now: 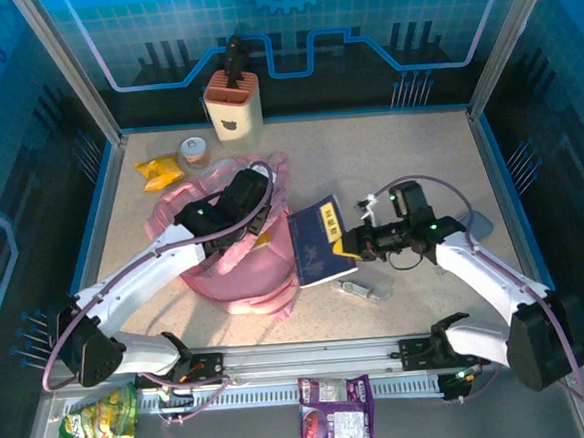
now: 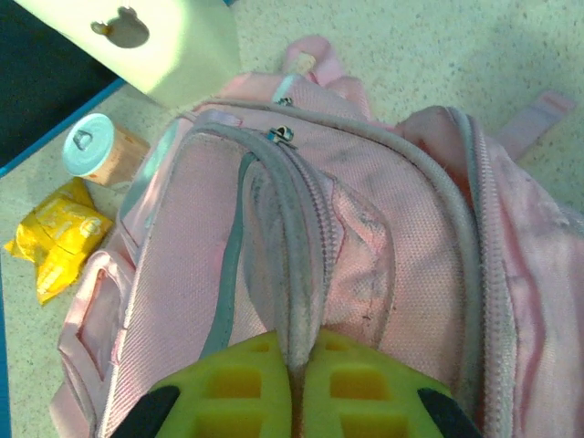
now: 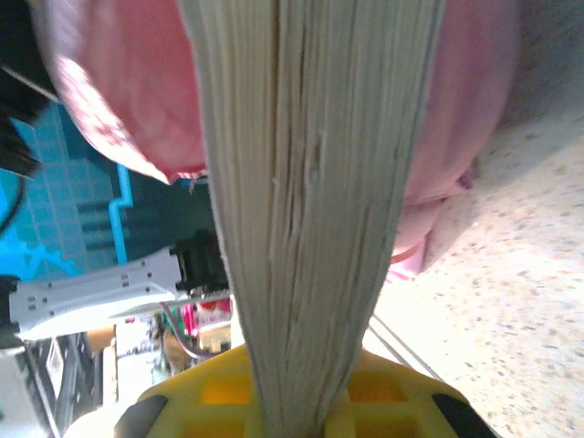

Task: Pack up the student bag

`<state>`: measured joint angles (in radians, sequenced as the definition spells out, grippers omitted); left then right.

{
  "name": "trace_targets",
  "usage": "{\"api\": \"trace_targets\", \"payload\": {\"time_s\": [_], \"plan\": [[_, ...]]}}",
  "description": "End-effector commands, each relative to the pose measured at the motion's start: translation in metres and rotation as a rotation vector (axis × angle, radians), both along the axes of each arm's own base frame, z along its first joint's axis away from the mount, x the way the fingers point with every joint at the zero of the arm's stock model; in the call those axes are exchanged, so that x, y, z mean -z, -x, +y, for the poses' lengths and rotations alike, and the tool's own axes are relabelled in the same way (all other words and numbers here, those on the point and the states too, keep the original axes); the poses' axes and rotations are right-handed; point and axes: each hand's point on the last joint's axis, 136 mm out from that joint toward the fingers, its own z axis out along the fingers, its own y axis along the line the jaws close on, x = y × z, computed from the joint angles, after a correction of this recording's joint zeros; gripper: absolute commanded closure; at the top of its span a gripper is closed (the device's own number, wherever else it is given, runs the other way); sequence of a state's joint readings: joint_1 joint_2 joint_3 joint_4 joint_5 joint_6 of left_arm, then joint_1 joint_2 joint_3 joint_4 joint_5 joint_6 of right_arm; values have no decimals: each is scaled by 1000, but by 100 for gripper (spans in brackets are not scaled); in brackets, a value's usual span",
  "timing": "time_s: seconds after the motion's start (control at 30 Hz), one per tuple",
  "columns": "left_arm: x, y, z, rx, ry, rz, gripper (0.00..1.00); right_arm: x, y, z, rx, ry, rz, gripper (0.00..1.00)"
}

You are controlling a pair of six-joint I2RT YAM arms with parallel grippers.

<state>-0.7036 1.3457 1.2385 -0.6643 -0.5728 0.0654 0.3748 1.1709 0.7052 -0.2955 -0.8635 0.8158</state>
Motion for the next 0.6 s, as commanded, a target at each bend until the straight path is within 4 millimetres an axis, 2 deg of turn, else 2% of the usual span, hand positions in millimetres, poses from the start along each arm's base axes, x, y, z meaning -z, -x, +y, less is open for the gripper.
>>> {"api": "trace_targets", "payload": {"time_s": [0.0,0.13,0.27,0.3,0.33,0.43,0.47,0.57], "plan": [[-70,-10,-6,14,104,-179,100,4,-8,27,-9,-30,-13,96],[-84,-11,-6,10,130,-207,100,6,-14,66,-47,-57,-58,96],[-92,-10,-11,18,171,-212,100,16,-27,107,-98,-73,-80,97],[-91,-10,-11,17,175,-208,100,13,-33,117,-106,-103,-97,97],[-92,-10,-10,13,175,-209,100,13,-38,125,-106,-121,-109,96],[-93,-10,-9,0,186,-210,100,33,-60,137,-50,-86,-130,91],[-94,-10,-10,1,198,-209,100,34,-69,144,-42,-83,-141,90],[-95,-10,-12,1,218,-206,100,45,-84,165,-59,-77,-147,81]]}}
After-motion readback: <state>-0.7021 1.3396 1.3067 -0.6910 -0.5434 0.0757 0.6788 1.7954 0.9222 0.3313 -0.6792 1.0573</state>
